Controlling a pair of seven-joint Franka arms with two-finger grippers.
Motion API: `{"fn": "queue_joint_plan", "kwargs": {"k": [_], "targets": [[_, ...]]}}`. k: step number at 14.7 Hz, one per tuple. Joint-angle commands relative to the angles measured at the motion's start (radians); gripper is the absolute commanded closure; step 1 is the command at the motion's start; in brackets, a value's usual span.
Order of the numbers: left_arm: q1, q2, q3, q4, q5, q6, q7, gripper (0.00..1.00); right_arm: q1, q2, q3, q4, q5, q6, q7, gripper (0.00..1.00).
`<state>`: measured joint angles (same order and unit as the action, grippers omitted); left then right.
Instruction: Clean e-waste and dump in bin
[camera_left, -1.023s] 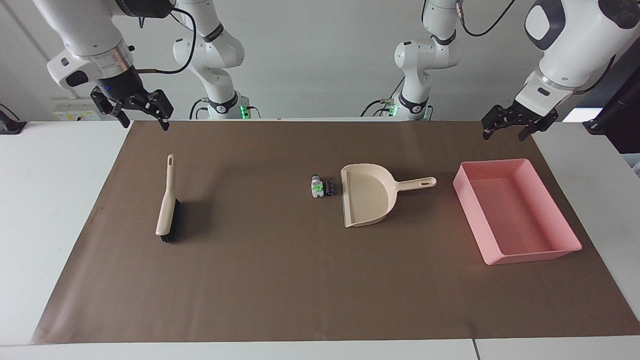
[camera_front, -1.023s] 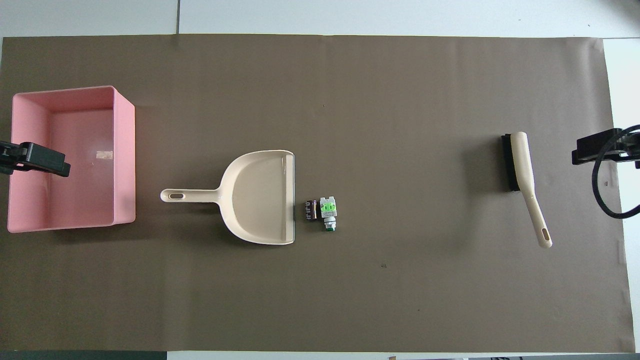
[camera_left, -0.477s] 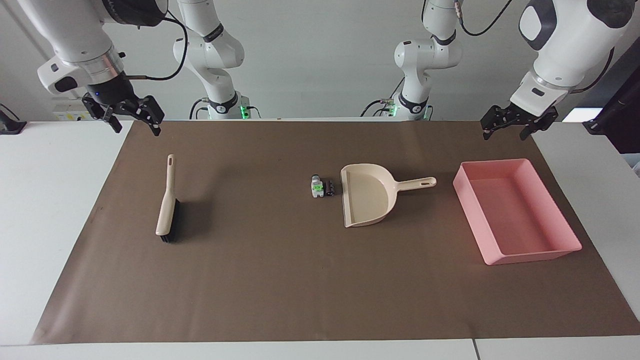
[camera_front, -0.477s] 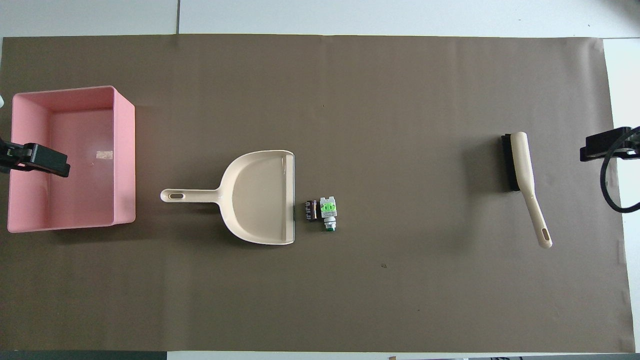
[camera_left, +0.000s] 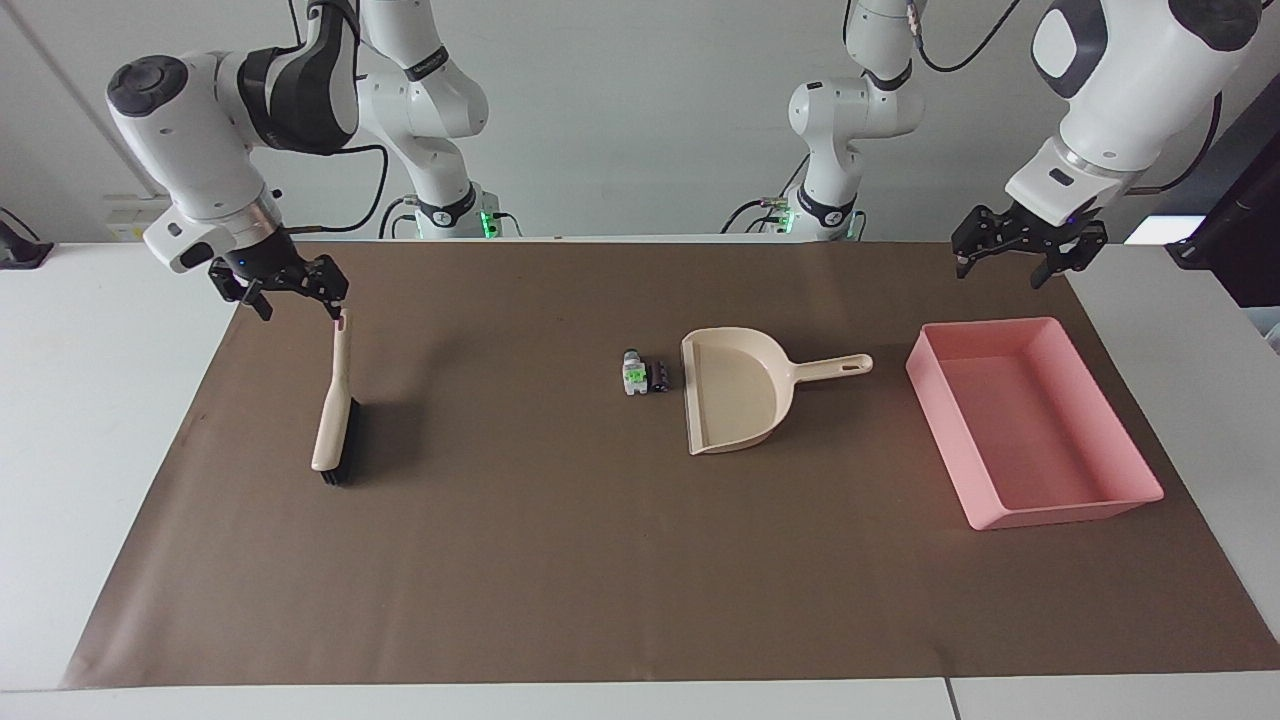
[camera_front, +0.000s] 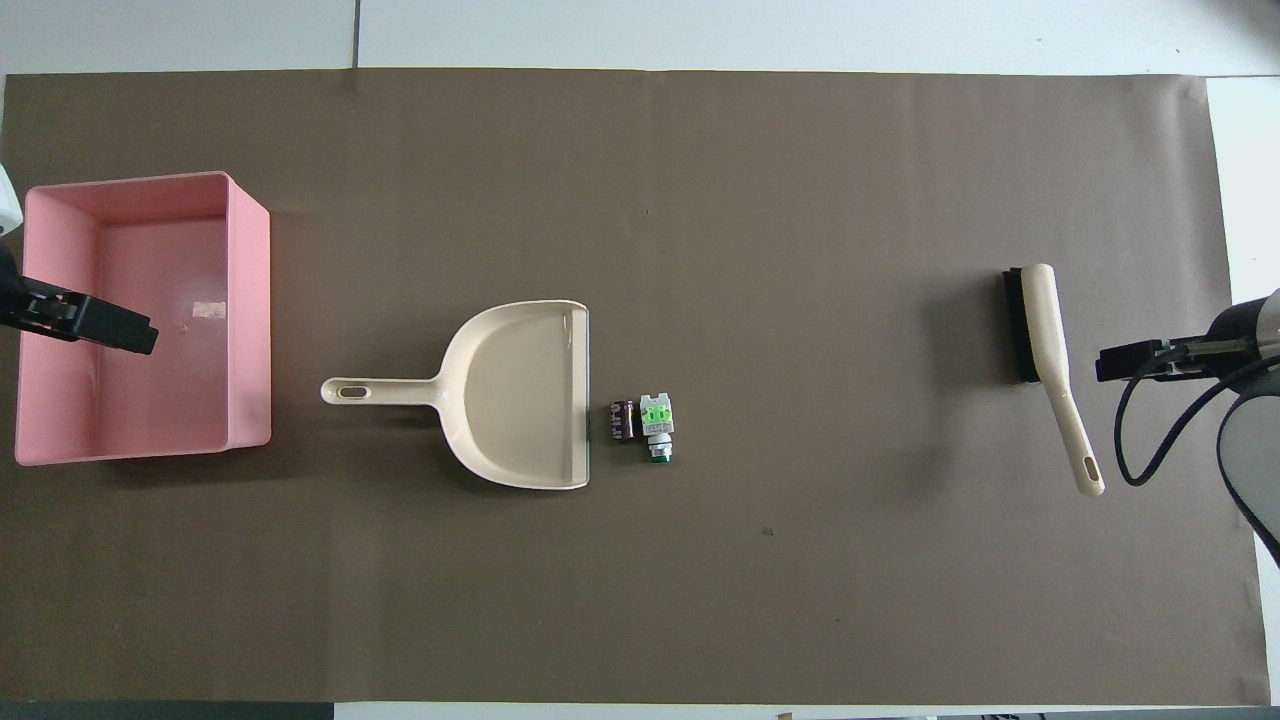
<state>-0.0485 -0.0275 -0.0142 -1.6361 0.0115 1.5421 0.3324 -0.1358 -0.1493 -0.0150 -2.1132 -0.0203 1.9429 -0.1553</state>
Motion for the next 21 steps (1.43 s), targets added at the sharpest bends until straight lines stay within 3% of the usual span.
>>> {"fn": "queue_joint_plan", "kwargs": {"k": [1, 6, 9, 11, 14, 15, 18, 19, 21], "targets": [[-0.02, -0.011, 0.007, -0.033, -0.013, 0.026, 0.23, 0.02, -0.051, 0.004, 0.006, -0.147, 0.019, 0.147, -0.073, 0.01], [-0.08, -0.012, 0.01, -0.094, -0.012, 0.046, 0.558, 0.03, -0.07, 0.04, 0.006, -0.292, 0.053, 0.315, -0.133, 0.01], [-0.134, -0.009, 0.01, -0.155, -0.005, 0.064, 0.652, 0.03, -0.076, 0.042, 0.006, -0.324, 0.054, 0.333, -0.161, 0.01], [-0.184, -0.008, 0.01, -0.215, 0.005, 0.143, 0.674, 0.04, -0.076, 0.042, 0.006, -0.327, 0.054, 0.333, -0.164, 0.02], [-0.292, -0.009, 0.01, -0.347, 0.131, 0.294, 0.662, 0.04, -0.076, 0.04, 0.006, -0.327, 0.054, 0.333, -0.165, 0.07], [-0.315, -0.006, 0.01, -0.376, 0.14, 0.323, 0.656, 0.04, -0.076, 0.04, 0.006, -0.327, 0.054, 0.332, -0.165, 0.17], [-0.378, 0.02, 0.01, -0.447, 0.213, 0.398, 0.593, 0.05, -0.074, 0.039, 0.006, -0.33, 0.054, 0.329, -0.161, 0.83], [-0.401, 0.041, 0.01, -0.458, 0.249, 0.407, 0.561, 0.05, -0.074, 0.039, 0.006, -0.33, 0.056, 0.329, -0.155, 1.0], [-0.425, 0.066, 0.01, -0.465, 0.271, 0.417, 0.539, 0.06, -0.074, 0.04, 0.007, -0.326, 0.057, 0.327, -0.145, 1.0]]}}
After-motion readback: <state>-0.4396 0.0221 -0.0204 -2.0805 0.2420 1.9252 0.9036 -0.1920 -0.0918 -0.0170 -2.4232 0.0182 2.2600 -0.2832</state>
